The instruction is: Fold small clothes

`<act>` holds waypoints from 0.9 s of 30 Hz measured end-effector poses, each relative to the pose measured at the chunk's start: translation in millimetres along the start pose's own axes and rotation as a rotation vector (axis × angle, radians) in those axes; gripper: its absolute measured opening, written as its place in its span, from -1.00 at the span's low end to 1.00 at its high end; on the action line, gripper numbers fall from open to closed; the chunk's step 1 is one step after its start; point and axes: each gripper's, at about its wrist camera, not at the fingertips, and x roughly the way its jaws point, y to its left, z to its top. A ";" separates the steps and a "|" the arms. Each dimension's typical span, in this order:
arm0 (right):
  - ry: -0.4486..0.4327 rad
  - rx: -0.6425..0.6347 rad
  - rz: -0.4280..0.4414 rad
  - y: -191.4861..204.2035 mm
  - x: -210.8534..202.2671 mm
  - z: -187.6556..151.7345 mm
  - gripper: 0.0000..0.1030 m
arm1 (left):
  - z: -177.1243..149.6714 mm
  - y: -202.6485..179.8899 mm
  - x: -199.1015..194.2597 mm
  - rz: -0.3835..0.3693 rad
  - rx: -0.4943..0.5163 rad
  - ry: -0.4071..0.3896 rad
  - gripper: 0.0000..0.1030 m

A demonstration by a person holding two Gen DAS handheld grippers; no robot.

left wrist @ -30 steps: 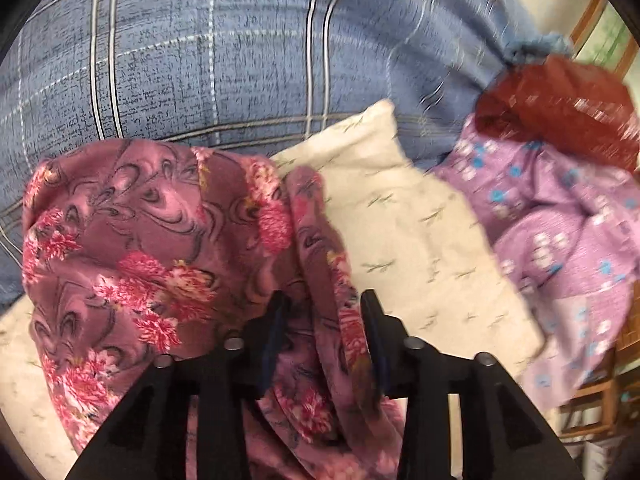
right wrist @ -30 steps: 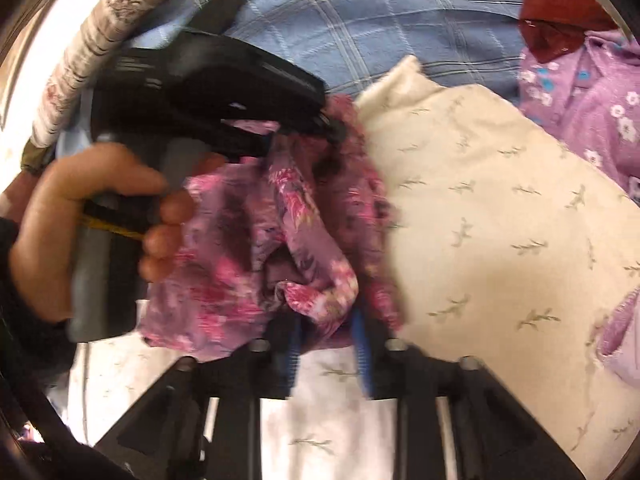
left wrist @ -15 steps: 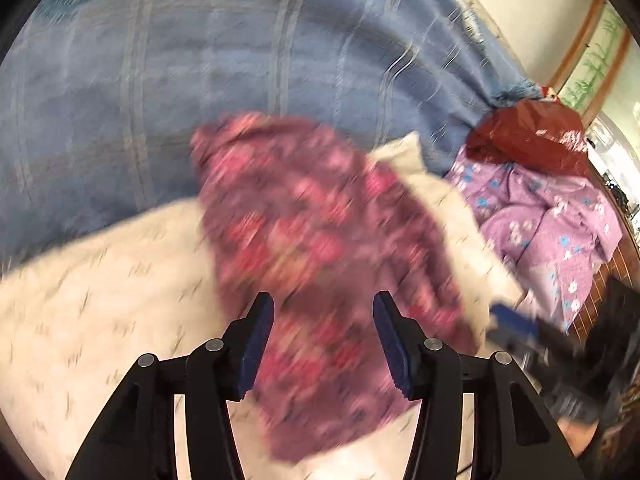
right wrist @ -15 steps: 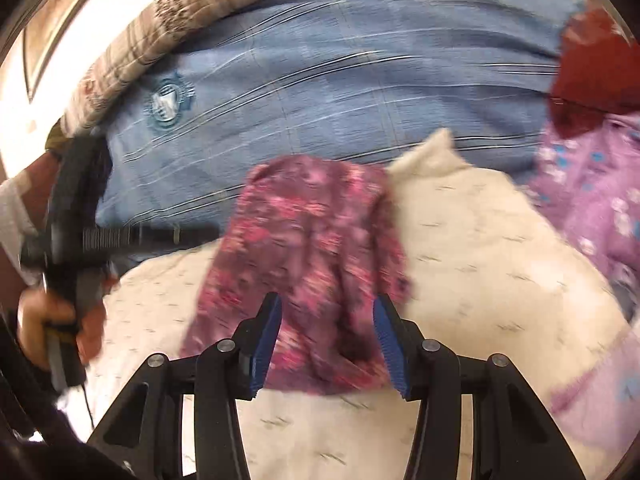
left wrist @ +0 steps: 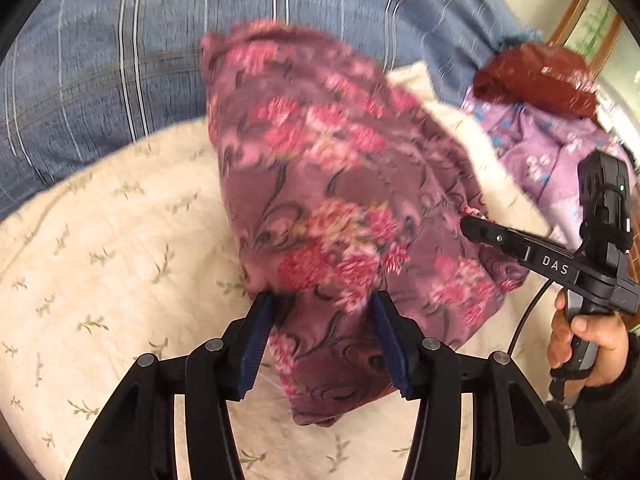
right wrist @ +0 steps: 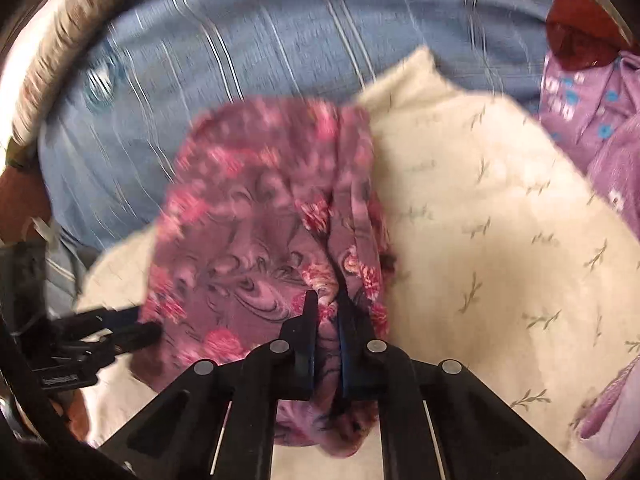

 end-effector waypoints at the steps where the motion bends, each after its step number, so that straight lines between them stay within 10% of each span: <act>1: 0.019 -0.015 -0.010 2.1 8.7 0.1 -0.87 | -2.7 1.1 -2.3 -0.002 -0.005 0.003 -0.03; 6: -0.026 0.040 0.029 3.7 -6.2 15.4 -0.37 | -8.0 5.6 -0.9 -0.027 -0.009 -0.009 -0.02; 21: -0.018 0.011 0.055 -1.8 67.0 103.3 -0.36 | -13.7 6.3 -5.0 -0.045 0.012 -0.027 -0.01; 24: -0.009 -0.009 0.058 0.5 72.2 109.8 -0.95 | -13.4 7.3 -5.3 -0.050 0.009 -0.027 -0.01; 27: -0.058 -0.036 0.039 3.3 60.6 113.9 -0.96 | -13.7 7.7 -5.3 -0.052 0.009 -0.030 -0.01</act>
